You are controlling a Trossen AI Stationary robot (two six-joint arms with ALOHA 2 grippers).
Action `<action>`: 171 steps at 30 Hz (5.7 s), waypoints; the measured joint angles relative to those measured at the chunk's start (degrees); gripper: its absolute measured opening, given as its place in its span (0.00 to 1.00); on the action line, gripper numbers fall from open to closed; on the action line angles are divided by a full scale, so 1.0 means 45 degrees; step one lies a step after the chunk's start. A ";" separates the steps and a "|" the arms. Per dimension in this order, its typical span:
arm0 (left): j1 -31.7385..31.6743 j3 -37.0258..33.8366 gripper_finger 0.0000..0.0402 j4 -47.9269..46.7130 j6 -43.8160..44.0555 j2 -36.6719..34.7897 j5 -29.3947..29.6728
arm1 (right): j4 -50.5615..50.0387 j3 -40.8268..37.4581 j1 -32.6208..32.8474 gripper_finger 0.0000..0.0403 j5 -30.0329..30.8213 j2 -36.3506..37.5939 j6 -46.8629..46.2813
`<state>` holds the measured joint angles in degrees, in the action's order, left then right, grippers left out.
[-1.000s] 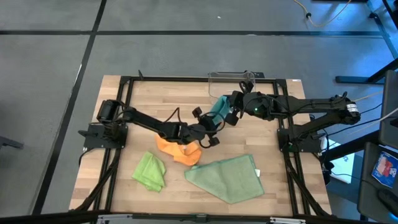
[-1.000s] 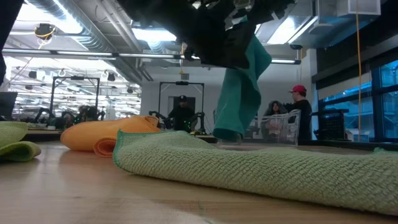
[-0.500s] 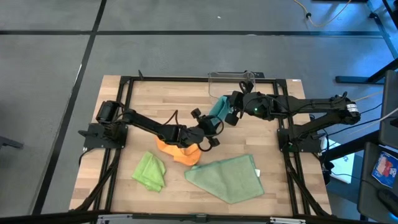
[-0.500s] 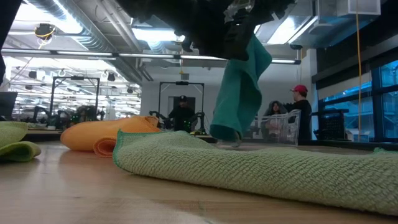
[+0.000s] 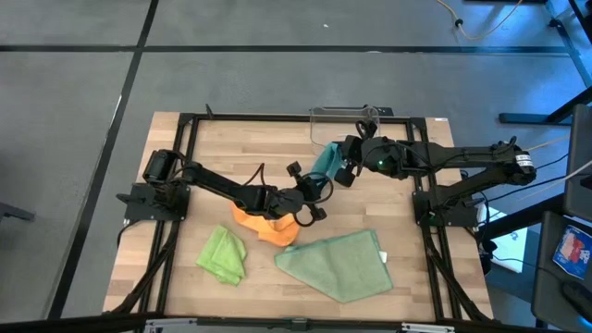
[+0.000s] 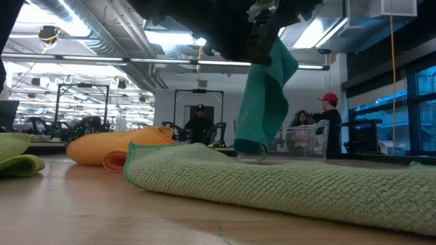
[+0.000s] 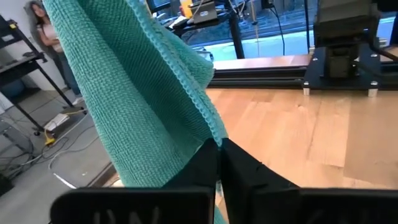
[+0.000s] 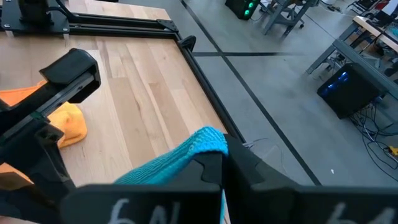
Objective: Fold microfiber towels
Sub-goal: Fold the blue microfiber cloth
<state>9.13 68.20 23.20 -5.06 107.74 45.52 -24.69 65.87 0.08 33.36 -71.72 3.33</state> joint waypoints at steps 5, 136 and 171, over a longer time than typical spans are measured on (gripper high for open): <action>-0.0024 0.0000 0.00 -0.0005 0.0058 -0.0005 0.0005 | 0.0000 0.0000 0.0000 0.00 -0.0076 0.0000 -0.0003; 0.1485 0.2084 0.00 -0.3117 -0.5013 -0.3312 0.5338 | 1.2016 -0.5683 0.2663 0.47 0.3542 -0.5779 0.4394; 0.1851 0.2084 0.00 -0.3678 -0.4901 -0.3310 0.5343 | 0.9355 -0.5693 0.1273 0.38 0.0222 -0.3968 0.4008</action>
<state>17.45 77.58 6.65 -27.11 92.85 69.56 17.41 40.25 5.80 34.37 -89.58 21.37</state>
